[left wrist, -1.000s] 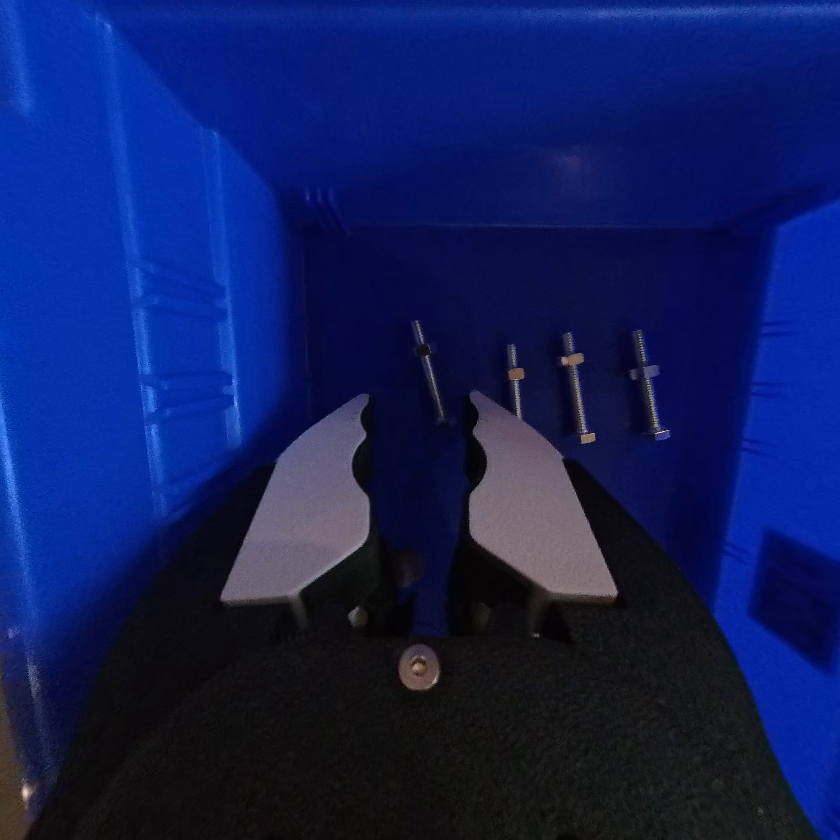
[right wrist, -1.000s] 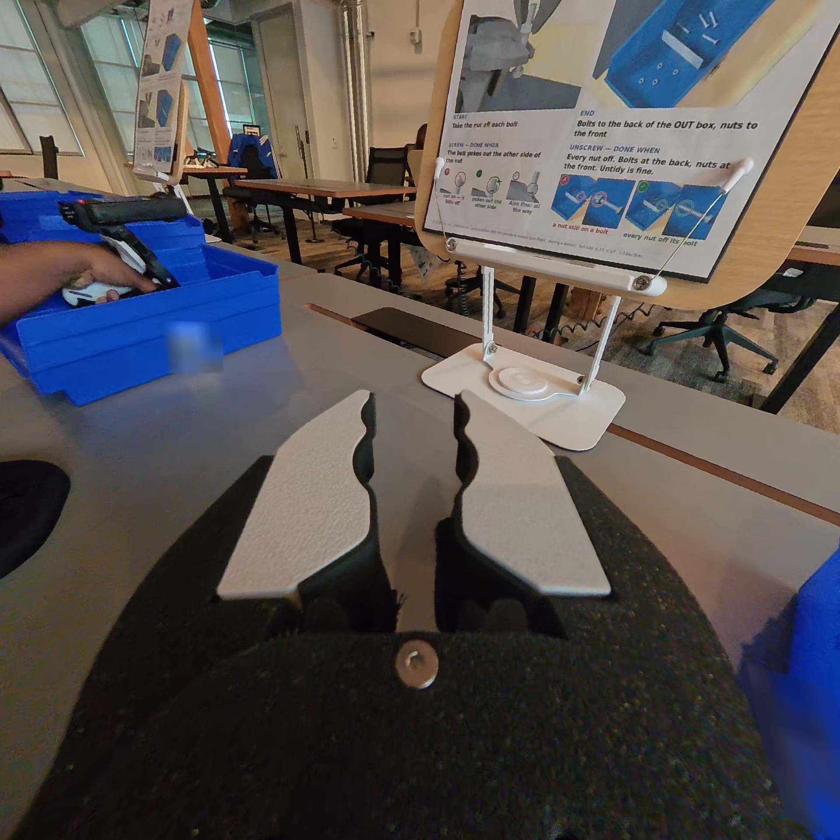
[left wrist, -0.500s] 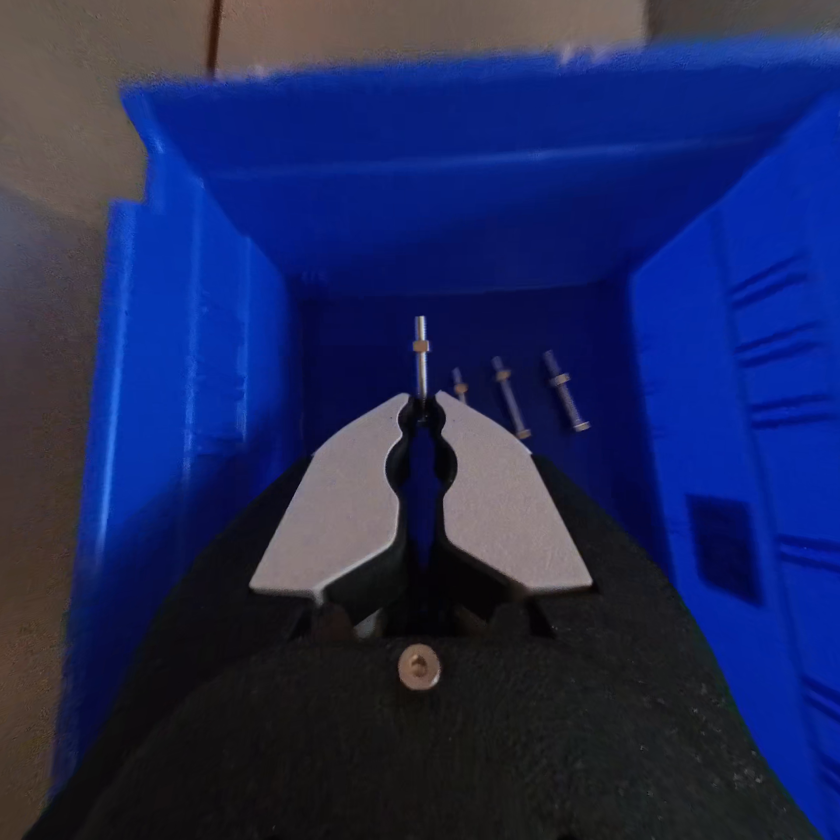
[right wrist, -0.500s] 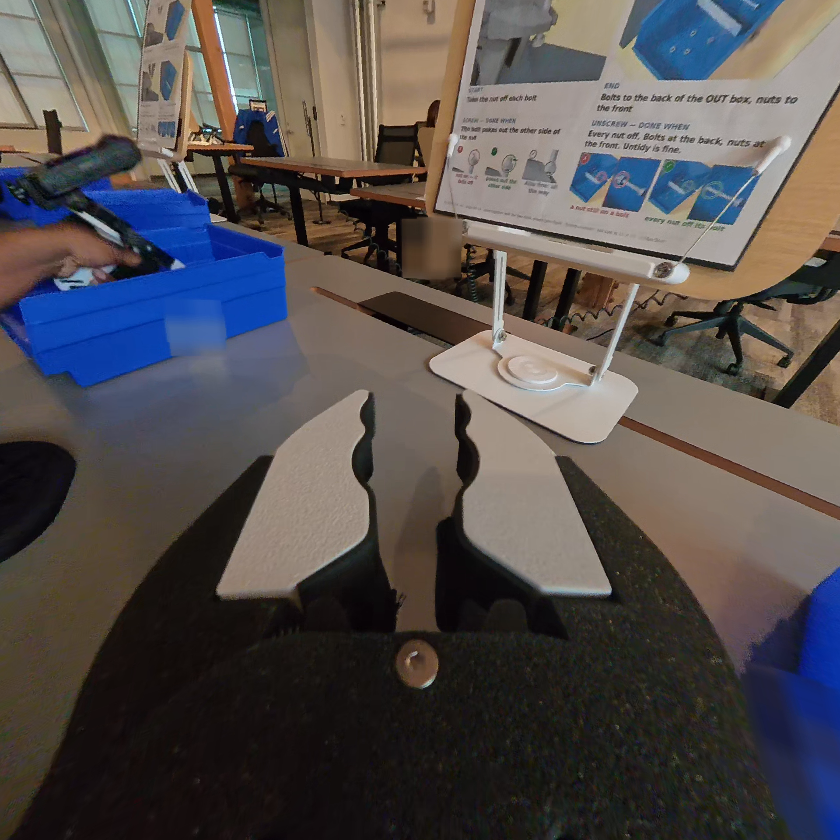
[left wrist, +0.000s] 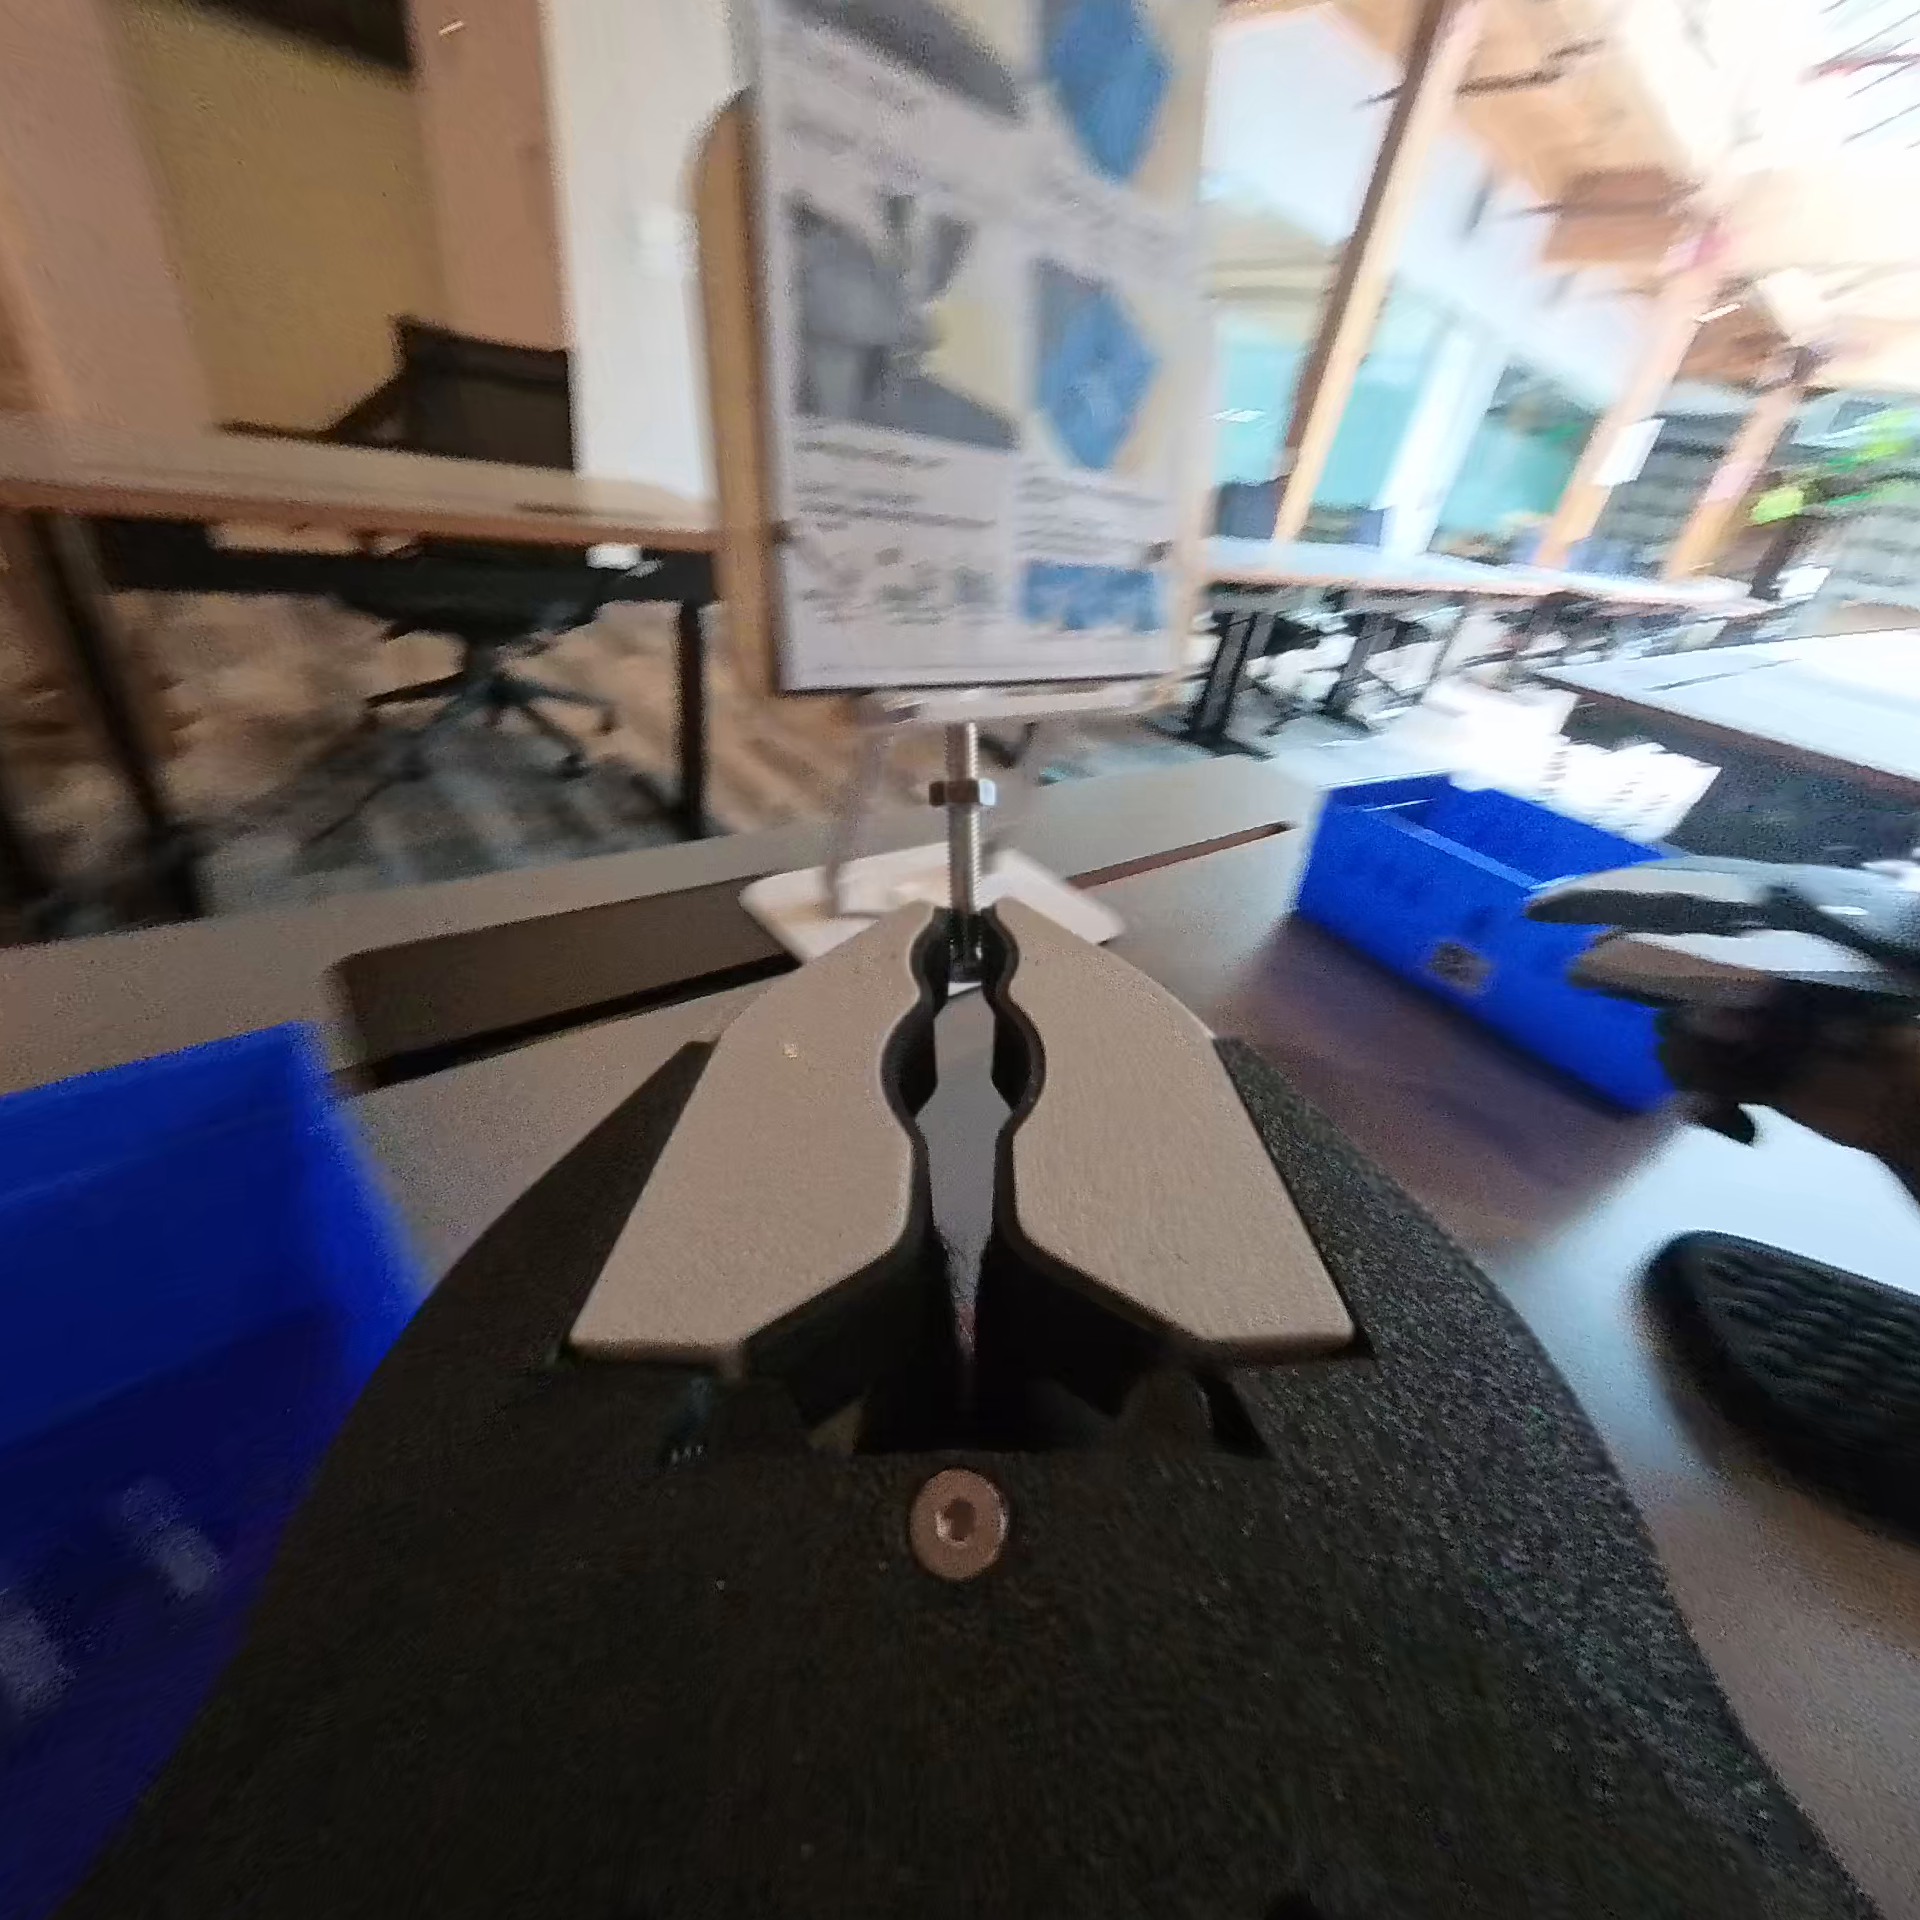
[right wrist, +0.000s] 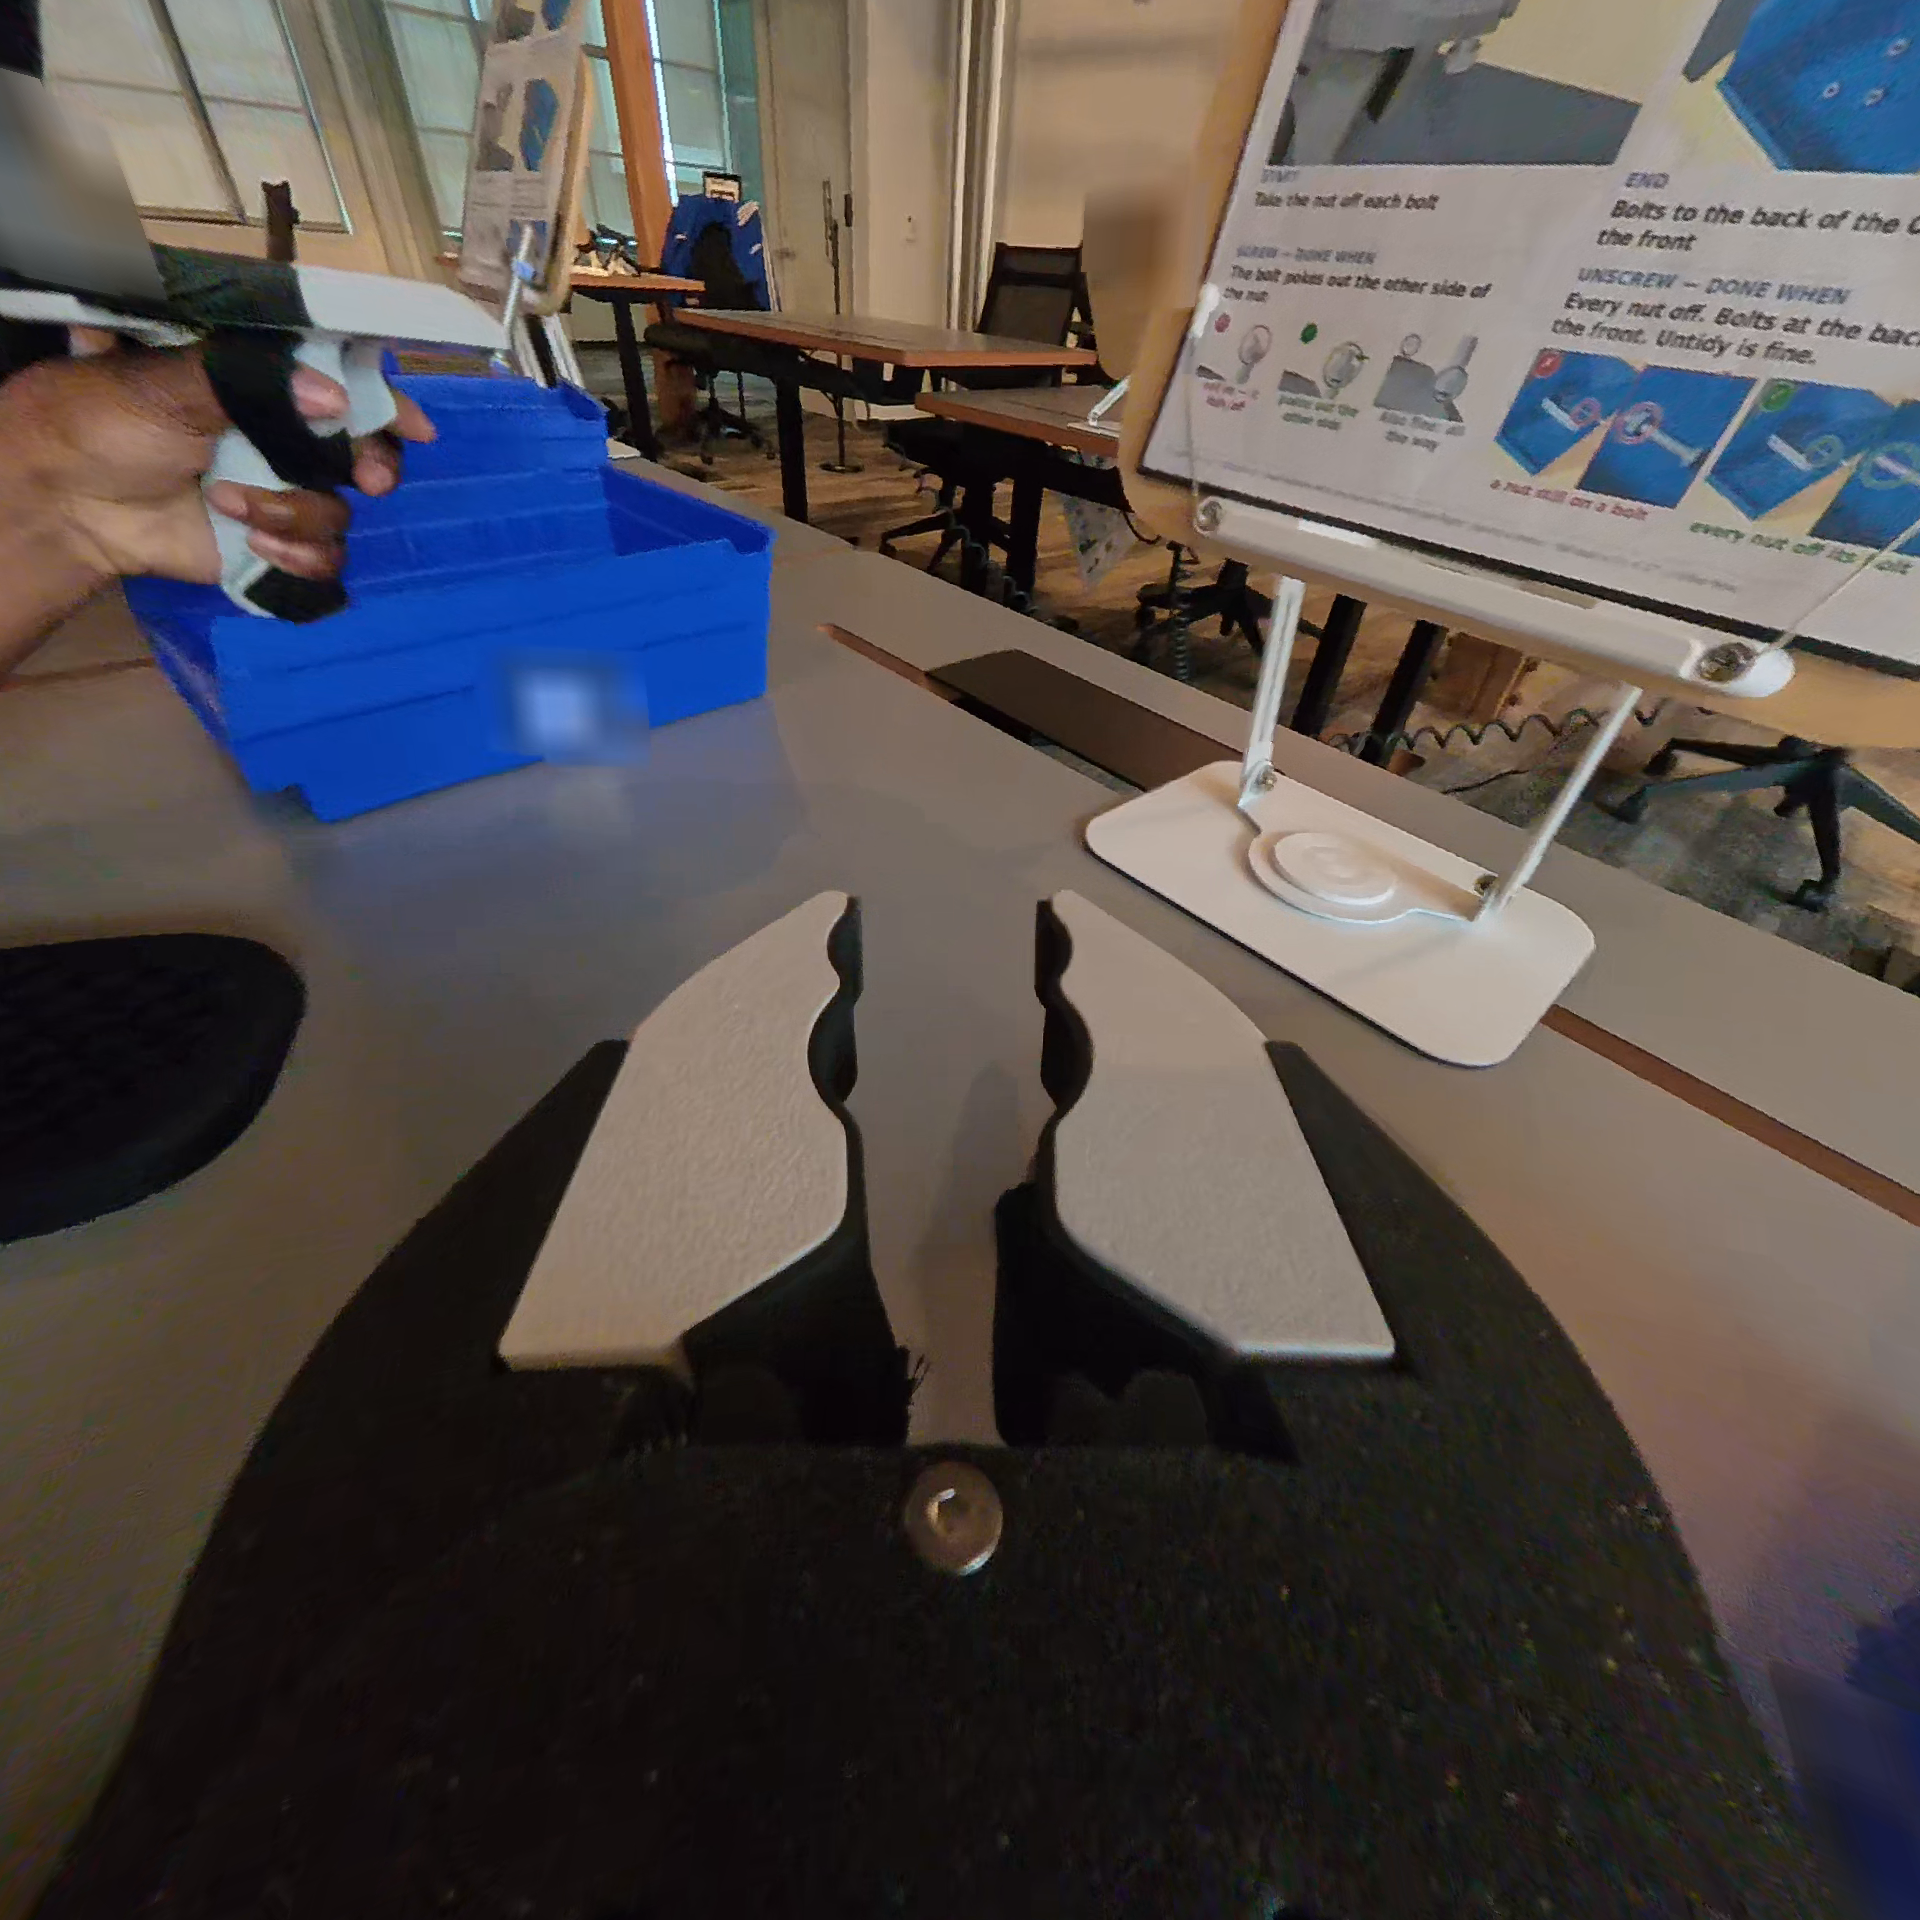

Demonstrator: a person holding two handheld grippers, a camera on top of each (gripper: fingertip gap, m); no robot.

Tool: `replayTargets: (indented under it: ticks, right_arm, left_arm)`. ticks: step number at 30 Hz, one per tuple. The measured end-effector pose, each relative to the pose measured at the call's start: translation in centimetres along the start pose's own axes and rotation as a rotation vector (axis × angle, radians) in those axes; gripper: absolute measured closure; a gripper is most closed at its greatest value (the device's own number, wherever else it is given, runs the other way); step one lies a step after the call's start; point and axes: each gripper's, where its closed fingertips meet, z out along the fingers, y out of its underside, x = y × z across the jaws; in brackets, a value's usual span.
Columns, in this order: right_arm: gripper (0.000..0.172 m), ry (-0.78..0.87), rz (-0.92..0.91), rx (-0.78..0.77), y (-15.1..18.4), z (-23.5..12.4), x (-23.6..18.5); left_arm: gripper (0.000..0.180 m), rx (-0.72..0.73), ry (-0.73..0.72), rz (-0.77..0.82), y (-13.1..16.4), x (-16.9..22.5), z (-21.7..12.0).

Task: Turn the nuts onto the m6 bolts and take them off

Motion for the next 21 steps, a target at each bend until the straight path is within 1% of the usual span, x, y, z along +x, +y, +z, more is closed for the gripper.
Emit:
replayTargets:
  ticks: [4, 7, 11, 14, 17, 21]
  right_arm:
    - [0.141, -0.103, 0.003, 0.037, -1.7, 0.1, -2.3]
    - [0.141, -0.235, 0.018, 0.098, -4.1, 0.1, -4.9]
    - [0.142, -0.418, 0.066, 0.179, -7.5, -0.1, -8.3]
    - [0.144, -0.529, 0.124, 0.202, -8.9, 0.0, -10.2]
    - [0.146, -0.574, 0.154, 0.206, -9.3, 0.3, -11.0]
    - [0.150, -0.621, 0.161, 0.206, -9.5, 0.3, -11.8]
  left_arm:
    - [0.176, 0.078, 0.229, -0.017, -0.3, 7.8, 1.0]
    - [0.176, 0.094, 0.384, -0.011, 0.1, 13.1, 1.4]
    - [0.176, 0.117, 0.554, -0.058, 0.7, 18.5, 1.5]
    - [0.176, 0.135, 0.632, -0.084, 0.8, 21.1, 1.4]
    - [0.176, 0.131, 0.676, -0.082, 1.0, 22.6, 1.4]
    - [0.176, 0.118, 0.704, -0.073, 1.4, 23.6, 1.4]
